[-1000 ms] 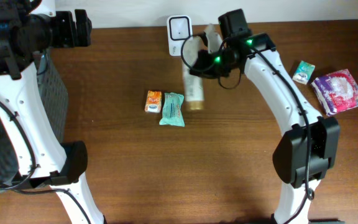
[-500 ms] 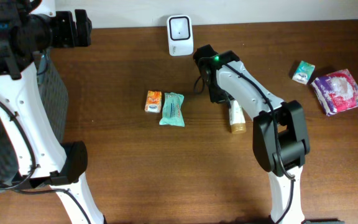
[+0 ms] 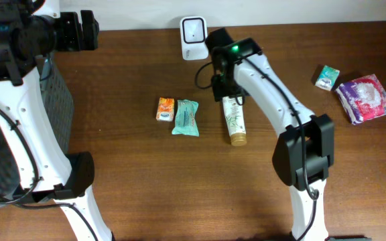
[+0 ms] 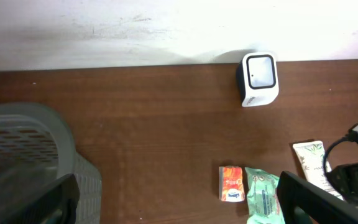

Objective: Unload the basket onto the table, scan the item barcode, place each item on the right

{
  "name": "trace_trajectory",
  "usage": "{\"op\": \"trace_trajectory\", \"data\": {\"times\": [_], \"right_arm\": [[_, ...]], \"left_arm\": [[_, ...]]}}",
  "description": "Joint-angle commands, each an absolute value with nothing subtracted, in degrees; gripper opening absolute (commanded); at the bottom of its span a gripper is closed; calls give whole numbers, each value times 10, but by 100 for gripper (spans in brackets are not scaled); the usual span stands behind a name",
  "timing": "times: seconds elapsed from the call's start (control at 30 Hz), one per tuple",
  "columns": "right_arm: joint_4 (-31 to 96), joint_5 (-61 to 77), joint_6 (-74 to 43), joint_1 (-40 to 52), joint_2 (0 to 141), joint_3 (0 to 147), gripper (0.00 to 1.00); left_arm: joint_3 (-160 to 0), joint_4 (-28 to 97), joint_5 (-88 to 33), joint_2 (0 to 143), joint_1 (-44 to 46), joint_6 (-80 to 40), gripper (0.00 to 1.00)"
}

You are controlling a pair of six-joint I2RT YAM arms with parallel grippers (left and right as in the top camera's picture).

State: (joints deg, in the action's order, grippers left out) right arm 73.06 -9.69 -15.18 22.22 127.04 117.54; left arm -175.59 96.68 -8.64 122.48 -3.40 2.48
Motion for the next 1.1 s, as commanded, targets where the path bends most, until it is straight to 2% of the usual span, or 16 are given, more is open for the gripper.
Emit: {"op": "trace_trajectory", "data": {"times": [0.0, 0.27, 0.33, 0.37, 0.4, 0.47, 0.5, 0.6, 0.7, 0.9, 1.07], "right_arm": [[740, -57, -124, 201, 1269, 1156, 70], [614, -21, -107, 203, 1271, 992, 70], [590, -17, -107, 203, 1271, 966, 53], [582, -17, -107, 203, 1271, 960, 41], [577, -17, -108, 203, 1271, 959, 24], [575, -17, -109, 203, 1271, 984, 15], [575, -17, -109, 203, 1271, 1015, 5], [545, -17, -109, 203, 1271, 1115, 4], [449, -17, -110, 203, 1271, 1191, 4], [167, -13, -115, 203, 1279, 1197, 4], [49, -10, -180, 203, 1333, 1197, 4]], "left_arm": [[-1755, 967, -92, 1222, -36, 22, 99], [-1755, 967, -92, 1222, -36, 22, 99], [-1755, 967, -92, 1222, -36, 22, 99], [-1755, 967, -92, 1222, -36, 22, 99], [-1755, 967, -92, 1222, -36, 22, 99], [-1755, 967, -92, 1222, -36, 22, 99], [-1755, 967, -92, 1222, -36, 22, 99], [-1755, 967, -92, 1222, -36, 22, 99], [-1755, 967, -92, 1222, -36, 22, 99], [-1755, 967, -92, 1222, -36, 22, 99], [-1755, 967, -92, 1222, -36, 22, 99]]}}
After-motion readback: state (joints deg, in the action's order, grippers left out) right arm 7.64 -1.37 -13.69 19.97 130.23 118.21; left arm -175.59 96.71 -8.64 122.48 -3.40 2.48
